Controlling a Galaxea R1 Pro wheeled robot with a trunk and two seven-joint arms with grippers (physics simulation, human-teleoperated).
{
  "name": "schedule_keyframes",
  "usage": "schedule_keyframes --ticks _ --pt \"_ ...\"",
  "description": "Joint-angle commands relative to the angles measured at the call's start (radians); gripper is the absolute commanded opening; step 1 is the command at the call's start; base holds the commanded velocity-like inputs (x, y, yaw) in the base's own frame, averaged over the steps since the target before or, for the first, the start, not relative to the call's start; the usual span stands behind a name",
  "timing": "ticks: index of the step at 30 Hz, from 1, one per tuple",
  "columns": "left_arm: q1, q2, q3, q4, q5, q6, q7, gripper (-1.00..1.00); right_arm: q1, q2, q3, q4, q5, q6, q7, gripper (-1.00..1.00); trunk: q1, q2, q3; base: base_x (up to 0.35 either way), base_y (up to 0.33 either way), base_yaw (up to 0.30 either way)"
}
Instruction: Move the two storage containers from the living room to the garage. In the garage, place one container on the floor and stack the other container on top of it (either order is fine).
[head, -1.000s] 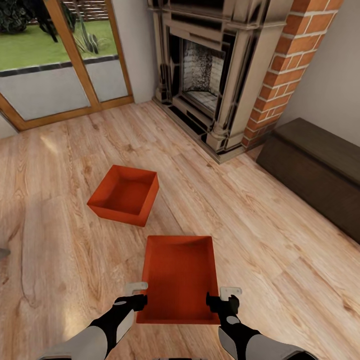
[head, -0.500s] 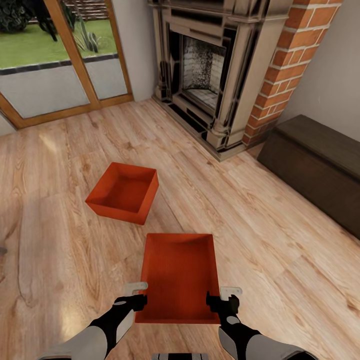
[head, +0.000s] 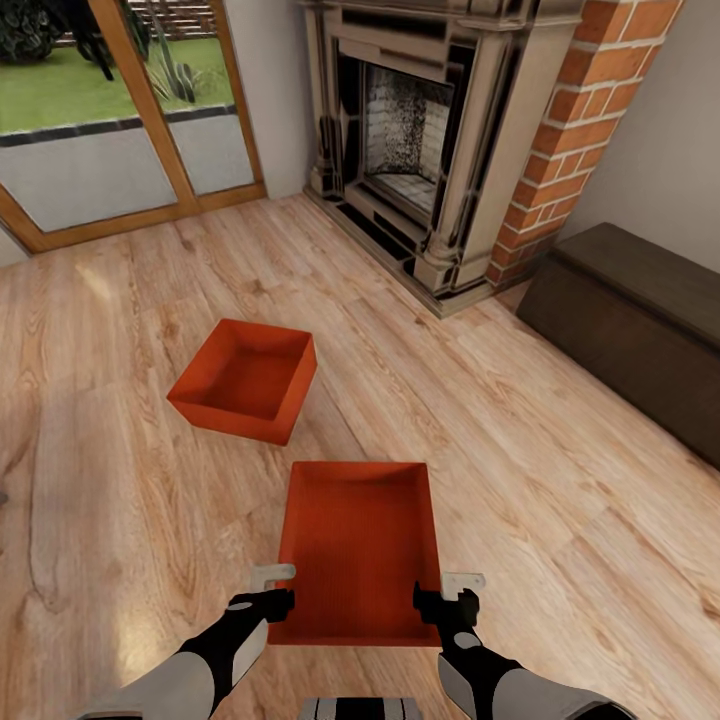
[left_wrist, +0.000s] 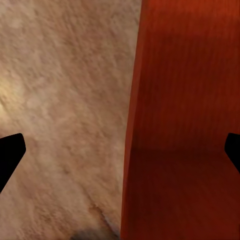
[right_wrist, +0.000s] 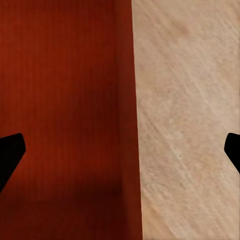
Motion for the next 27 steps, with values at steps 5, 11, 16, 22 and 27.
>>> schedule_keyframes --ticks 5,11,16,22,27 --pt "0.0 0.0 0.005 -0.002 -0.002 0.005 0.001 1.0 0.0 0.0 0.009 0.001 -0.006 -0.003 -0.003 1.0 0.0 0.0 -0.001 0.0 0.0 0.0" --pt "0.0 0.001 0.005 -0.002 -0.001 0.005 0.001 1.0 0.0 -0.001 0.009 0.001 -0.004 -0.004 -0.002 1.0 0.0 0.0 -0.001 0.0 0.0 0.0" --pt "0.0 0.001 0.005 -0.002 -0.001 0.005 0.001 1.0 0.0 -0.001 0.009 0.001 -0.005 -0.003 -0.002 1.0 0.0 0.0 -0.001 0.0 0.0 0.0" --pt "0.0 0.002 0.005 -0.004 0.001 0.005 0.001 1.0 -0.001 -0.003 0.009 0.001 -0.004 -0.003 -0.002 1.0 0.0 0.0 -0.001 0.0 0.0 0.0" --pt "0.0 0.002 0.005 -0.003 0.001 0.005 0.001 1.0 0.0 -0.003 0.009 0.001 -0.004 -0.003 -0.002 1.0 0.0 0.0 -0.001 0.0 0.0 0.0"
